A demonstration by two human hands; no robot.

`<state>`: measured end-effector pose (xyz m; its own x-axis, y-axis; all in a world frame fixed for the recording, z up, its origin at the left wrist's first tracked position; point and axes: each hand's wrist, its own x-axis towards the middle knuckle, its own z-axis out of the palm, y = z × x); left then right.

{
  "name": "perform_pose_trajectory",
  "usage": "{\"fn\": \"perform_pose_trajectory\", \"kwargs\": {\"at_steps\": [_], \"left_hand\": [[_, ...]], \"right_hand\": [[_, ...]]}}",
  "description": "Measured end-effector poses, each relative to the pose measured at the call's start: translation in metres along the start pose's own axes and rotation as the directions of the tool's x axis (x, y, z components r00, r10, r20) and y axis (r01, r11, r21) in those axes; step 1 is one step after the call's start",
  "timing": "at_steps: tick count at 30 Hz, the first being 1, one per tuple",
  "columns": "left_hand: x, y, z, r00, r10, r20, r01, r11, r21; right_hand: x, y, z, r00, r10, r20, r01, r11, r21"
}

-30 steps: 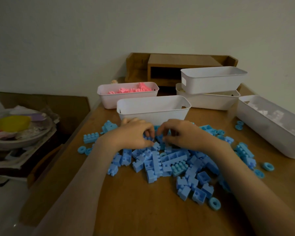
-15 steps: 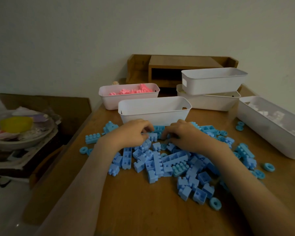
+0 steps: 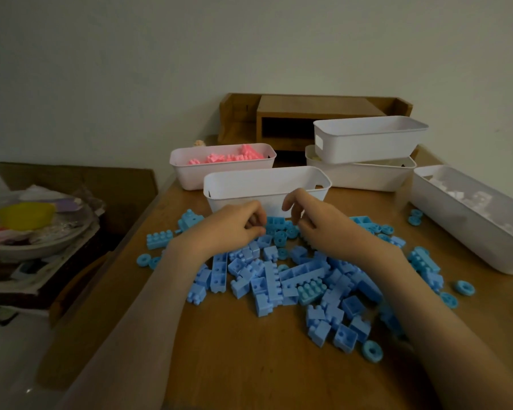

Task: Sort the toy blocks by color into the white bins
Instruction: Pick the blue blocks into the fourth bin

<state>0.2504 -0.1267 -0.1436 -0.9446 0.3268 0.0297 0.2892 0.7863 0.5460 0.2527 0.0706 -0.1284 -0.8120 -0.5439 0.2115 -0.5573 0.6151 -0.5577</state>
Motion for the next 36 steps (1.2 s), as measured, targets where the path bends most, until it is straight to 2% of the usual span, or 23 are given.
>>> {"fn": "perform_pose_trajectory", "kwargs": {"at_steps": [5, 9, 15, 24, 27, 30, 33, 36], "left_hand": [[0.001, -0.001, 0.001, 0.999, -0.004, 0.049, -0.001, 0.994, 0.113], [0.0, -0.001, 0.001, 0.999, 0.013, 0.033, -0.016, 0.997, 0.08], [-0.003, 0.0, 0.0, 0.998, 0.045, -0.04, -0.043, 0.997, 0.06], [-0.007, 0.008, -0.002, 0.958, 0.14, -0.249, -0.14, 0.99, 0.018], [-0.008, 0.014, -0.004, 0.939, 0.129, -0.32, -0.153, 0.987, -0.051], [-0.01, 0.014, -0.008, 0.94, 0.062, -0.336, -0.107, 0.988, -0.116], [-0.012, 0.014, -0.009, 0.965, 0.003, -0.262, -0.041, 0.989, -0.14], [-0.009, 0.014, -0.008, 0.985, -0.034, -0.171, 0.029, 0.999, -0.03]], "right_hand": [[0.001, 0.004, 0.003, 0.992, 0.059, 0.111, -0.035, 0.978, -0.204], [0.003, 0.011, 0.005, 0.95, 0.165, 0.266, -0.071, 0.941, -0.331], [0.003, 0.012, 0.004, 0.953, 0.172, 0.248, -0.084, 0.94, -0.33], [-0.002, 0.002, -0.001, 0.935, 0.22, 0.278, -0.117, 0.932, -0.344], [-0.002, 0.001, 0.001, 0.954, 0.195, 0.226, -0.103, 0.926, -0.363], [-0.001, -0.002, 0.005, 0.986, 0.103, 0.134, -0.064, 0.96, -0.272], [0.001, -0.006, 0.014, 0.994, -0.011, 0.113, 0.031, 0.984, -0.177], [0.001, -0.006, 0.025, 0.98, -0.039, 0.196, 0.078, 0.977, -0.198]]}}
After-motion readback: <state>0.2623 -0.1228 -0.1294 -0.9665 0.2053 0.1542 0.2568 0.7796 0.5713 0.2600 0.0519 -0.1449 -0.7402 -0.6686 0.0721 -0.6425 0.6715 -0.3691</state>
